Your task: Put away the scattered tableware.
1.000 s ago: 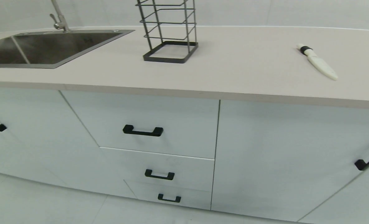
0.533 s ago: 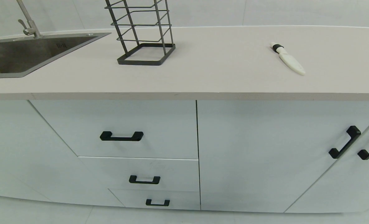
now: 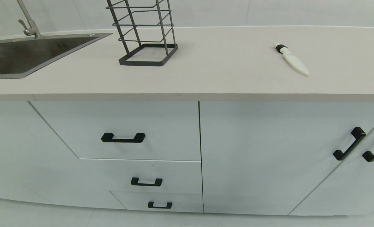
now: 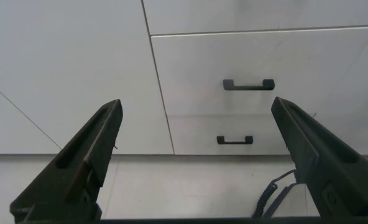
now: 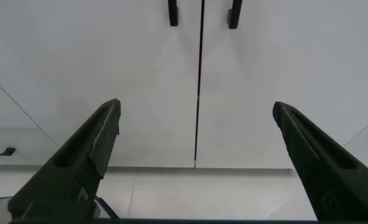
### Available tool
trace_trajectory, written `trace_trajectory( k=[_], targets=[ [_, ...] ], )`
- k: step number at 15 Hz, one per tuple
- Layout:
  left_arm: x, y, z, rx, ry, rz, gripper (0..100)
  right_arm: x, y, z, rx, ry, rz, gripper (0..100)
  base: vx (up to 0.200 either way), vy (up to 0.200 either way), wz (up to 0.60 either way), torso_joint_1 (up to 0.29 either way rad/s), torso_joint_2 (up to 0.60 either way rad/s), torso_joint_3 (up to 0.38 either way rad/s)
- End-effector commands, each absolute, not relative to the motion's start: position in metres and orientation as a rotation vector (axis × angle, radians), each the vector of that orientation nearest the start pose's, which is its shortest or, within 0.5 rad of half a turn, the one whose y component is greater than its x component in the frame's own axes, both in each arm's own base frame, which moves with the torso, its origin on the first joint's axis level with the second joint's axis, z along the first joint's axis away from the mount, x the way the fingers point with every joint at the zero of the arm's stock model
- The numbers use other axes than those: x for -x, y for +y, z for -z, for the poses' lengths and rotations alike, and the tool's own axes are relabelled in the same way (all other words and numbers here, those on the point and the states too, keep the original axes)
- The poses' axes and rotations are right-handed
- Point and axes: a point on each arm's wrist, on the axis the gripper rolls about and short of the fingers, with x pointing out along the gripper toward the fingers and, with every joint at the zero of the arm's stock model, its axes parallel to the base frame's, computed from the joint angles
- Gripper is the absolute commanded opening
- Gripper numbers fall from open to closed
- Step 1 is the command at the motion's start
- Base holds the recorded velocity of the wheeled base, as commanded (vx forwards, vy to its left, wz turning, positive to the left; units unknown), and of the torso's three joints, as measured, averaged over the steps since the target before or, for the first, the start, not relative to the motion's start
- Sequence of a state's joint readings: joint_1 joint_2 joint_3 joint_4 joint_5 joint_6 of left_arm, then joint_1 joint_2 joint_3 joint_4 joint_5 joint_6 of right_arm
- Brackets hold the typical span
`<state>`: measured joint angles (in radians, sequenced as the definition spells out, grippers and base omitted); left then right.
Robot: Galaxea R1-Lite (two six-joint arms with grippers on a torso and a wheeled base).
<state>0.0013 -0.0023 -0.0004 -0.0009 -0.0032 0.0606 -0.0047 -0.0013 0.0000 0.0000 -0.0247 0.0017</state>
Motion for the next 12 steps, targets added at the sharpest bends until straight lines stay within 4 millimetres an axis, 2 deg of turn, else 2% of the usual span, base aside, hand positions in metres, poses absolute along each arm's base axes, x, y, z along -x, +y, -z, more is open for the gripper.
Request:
trace_trajectory(
  k=[1,3,6,12],
  targets=[
    [0.0228,-0.0001,-0.0755,-0.057,0.000,0.002,100,0.0228,-0.0004,-0.0755,-0.002,0.000,0.029,100,0.000,0.000,0.00,0.000,0.00,0.000],
    [0.0228,-0.0001,-0.0755,-0.060,0.000,0.002,100,0.0228,-0.0004,-0.0755,0.002,0.000,0.028,100,0.000,0.000,0.00,0.000,0.00,0.000],
    [0.0228,-0.0001,-0.0755,-0.060,0.000,0.002,100,0.0228,-0.0004,-0.0755,0.000,0.000,0.028,100,0.000,0.000,-0.60,0.009,0.01,-0.002],
    [0.0228,-0.0001,-0.0755,-0.064,0.000,0.000,100,0.0228,-0.0004,-0.0755,0.000,0.000,0.028,100,0.000,0.000,0.00,0.000,0.00,0.000]
  ],
)
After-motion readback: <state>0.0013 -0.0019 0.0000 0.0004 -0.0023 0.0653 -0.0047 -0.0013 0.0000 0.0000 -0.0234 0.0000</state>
